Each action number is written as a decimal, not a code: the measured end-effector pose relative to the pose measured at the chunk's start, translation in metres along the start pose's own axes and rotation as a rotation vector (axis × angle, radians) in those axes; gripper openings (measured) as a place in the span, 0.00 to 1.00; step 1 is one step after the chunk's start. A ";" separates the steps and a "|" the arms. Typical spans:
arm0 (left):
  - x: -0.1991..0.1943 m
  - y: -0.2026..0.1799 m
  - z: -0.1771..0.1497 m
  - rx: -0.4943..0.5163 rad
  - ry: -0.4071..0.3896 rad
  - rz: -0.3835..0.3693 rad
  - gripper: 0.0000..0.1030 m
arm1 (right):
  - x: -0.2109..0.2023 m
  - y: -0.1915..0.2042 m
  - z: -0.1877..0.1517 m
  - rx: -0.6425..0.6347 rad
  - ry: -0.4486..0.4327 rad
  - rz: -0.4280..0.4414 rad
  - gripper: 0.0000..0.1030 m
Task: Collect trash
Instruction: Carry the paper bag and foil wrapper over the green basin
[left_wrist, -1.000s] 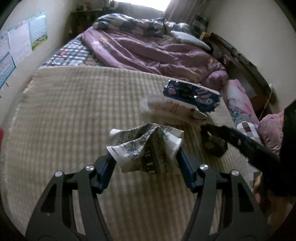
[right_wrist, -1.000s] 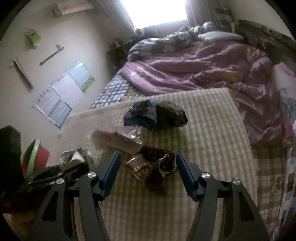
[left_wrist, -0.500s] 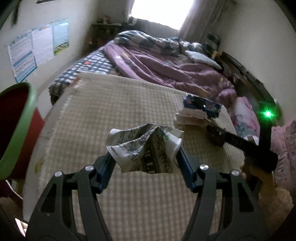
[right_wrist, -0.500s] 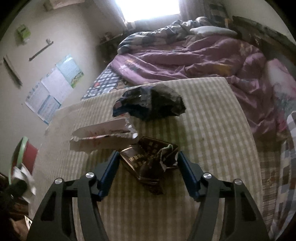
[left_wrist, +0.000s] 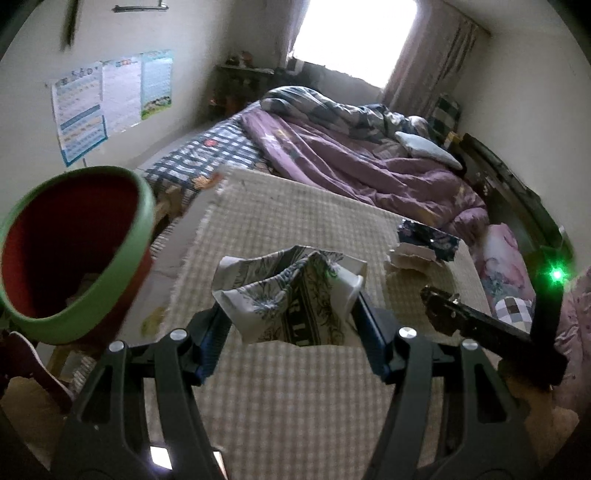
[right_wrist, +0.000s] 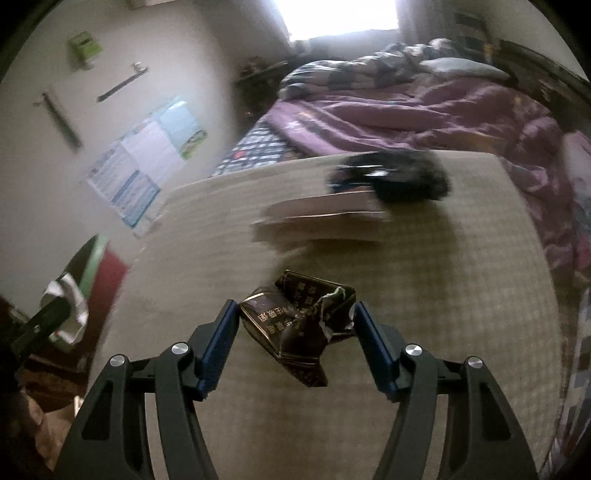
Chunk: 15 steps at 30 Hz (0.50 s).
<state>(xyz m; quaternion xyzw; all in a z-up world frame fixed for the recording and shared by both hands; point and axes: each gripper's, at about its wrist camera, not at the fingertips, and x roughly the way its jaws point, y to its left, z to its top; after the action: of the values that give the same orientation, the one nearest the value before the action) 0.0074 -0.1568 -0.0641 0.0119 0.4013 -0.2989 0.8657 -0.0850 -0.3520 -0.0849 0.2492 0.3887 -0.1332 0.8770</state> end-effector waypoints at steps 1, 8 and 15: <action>-0.003 0.003 -0.001 -0.003 -0.004 0.007 0.59 | 0.000 0.010 0.000 -0.019 0.004 0.019 0.61; -0.019 0.034 -0.005 -0.052 -0.025 0.079 0.59 | 0.001 0.061 -0.002 -0.109 0.011 0.103 0.61; -0.024 0.061 -0.002 -0.080 -0.047 0.139 0.59 | 0.007 0.101 -0.007 -0.159 0.032 0.166 0.61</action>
<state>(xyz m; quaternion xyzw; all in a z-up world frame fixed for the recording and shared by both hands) 0.0263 -0.0936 -0.0623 -0.0019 0.3905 -0.2220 0.8934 -0.0415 -0.2634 -0.0604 0.2122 0.3899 -0.0247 0.8957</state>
